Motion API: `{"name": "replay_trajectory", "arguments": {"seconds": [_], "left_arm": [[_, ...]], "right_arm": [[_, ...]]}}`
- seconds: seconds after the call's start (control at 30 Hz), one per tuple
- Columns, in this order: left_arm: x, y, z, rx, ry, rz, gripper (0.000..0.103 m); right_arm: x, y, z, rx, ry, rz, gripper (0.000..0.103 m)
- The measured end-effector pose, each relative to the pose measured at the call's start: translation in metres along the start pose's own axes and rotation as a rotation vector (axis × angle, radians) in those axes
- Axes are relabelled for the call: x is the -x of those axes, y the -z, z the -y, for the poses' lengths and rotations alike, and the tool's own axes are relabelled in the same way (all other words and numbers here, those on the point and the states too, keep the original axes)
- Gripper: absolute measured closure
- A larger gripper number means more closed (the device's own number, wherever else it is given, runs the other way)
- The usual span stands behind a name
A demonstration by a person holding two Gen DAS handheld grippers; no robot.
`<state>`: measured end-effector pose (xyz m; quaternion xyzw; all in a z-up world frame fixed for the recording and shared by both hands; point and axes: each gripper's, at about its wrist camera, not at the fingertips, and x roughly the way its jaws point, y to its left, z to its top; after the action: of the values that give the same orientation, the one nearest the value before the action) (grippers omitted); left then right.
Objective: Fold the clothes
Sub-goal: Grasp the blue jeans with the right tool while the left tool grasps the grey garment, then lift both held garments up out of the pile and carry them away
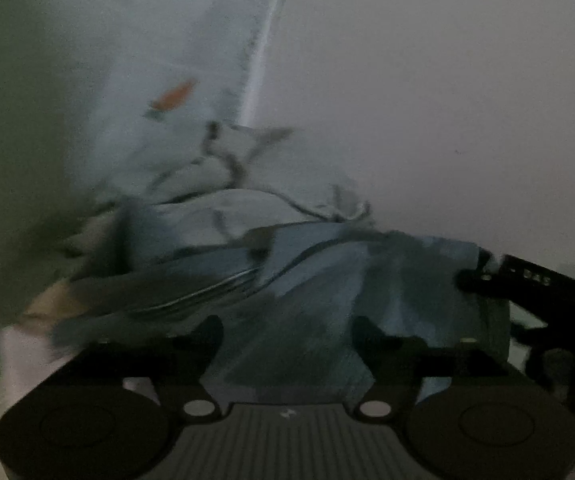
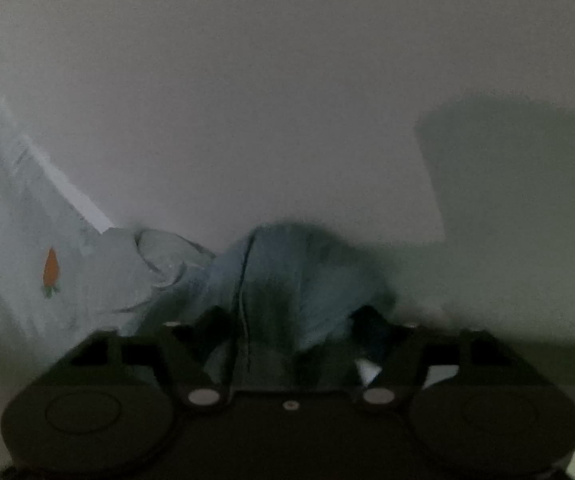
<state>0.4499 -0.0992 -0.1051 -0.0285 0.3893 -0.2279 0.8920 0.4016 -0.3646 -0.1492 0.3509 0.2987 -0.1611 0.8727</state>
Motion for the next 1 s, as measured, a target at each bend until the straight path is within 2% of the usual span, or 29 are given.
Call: {"name": "replay_trajectory", "arguments": {"seconds": [0.1, 0.13, 0.17, 0.2, 0.23, 0.27, 0.3, 0.37, 0.43, 0.6, 0.8, 0.9, 1.0], "left_arm": [[-0.028, 0.0, 0.004, 0.002, 0.057, -0.01, 0.028], [-0.034, 0.001, 0.005, 0.015, 0.068, -0.009, 0.032], [-0.035, 0.0, 0.006, 0.023, 0.061, -0.003, 0.045], [-0.036, 0.0, 0.007, 0.032, 0.054, 0.002, 0.058], [-0.037, -0.001, 0.009, 0.039, 0.046, 0.008, 0.067], [-0.032, -0.002, 0.012, 0.03, 0.033, 0.018, 0.083], [-0.027, -0.003, 0.016, 0.021, 0.021, 0.029, 0.098], [-0.012, -0.003, 0.025, -0.014, -0.009, 0.053, 0.099], [0.003, -0.003, 0.032, -0.041, -0.037, 0.072, 0.1], [0.073, -0.007, 0.038, -0.025, -0.077, 0.178, 0.1], [0.21, -0.005, 0.049, 0.028, -0.122, 0.4, 0.101], [0.293, 0.006, 0.059, 0.05, -0.139, 0.527, 0.101], [0.359, 0.024, 0.07, 0.057, -0.158, 0.627, 0.101]], "right_arm": [[-0.011, 0.009, 0.001, -0.076, -0.023, -0.007, 0.019], [-0.009, 0.011, -0.002, -0.074, -0.021, 0.017, 0.03], [-0.006, 0.012, -0.006, -0.053, -0.023, 0.039, 0.042], [-0.001, 0.015, -0.011, -0.016, -0.019, 0.061, 0.048], [0.004, 0.018, -0.016, 0.02, -0.009, 0.086, 0.061], [0.011, 0.021, -0.022, 0.065, -0.001, 0.116, 0.072], [0.02, 0.025, -0.028, 0.12, 0.002, 0.151, 0.076], [0.04, 0.033, -0.041, 0.216, -0.006, 0.215, 0.083], [0.063, 0.041, -0.053, 0.272, -0.038, 0.264, 0.085], [0.131, 0.055, -0.087, 0.399, -0.156, 0.39, 0.087], [0.237, 0.063, -0.118, 0.477, -0.352, 0.518, 0.089], [0.297, 0.071, -0.126, 0.487, -0.457, 0.574, 0.089], [0.348, 0.071, -0.137, 0.504, -0.554, 0.632, 0.09]]}}
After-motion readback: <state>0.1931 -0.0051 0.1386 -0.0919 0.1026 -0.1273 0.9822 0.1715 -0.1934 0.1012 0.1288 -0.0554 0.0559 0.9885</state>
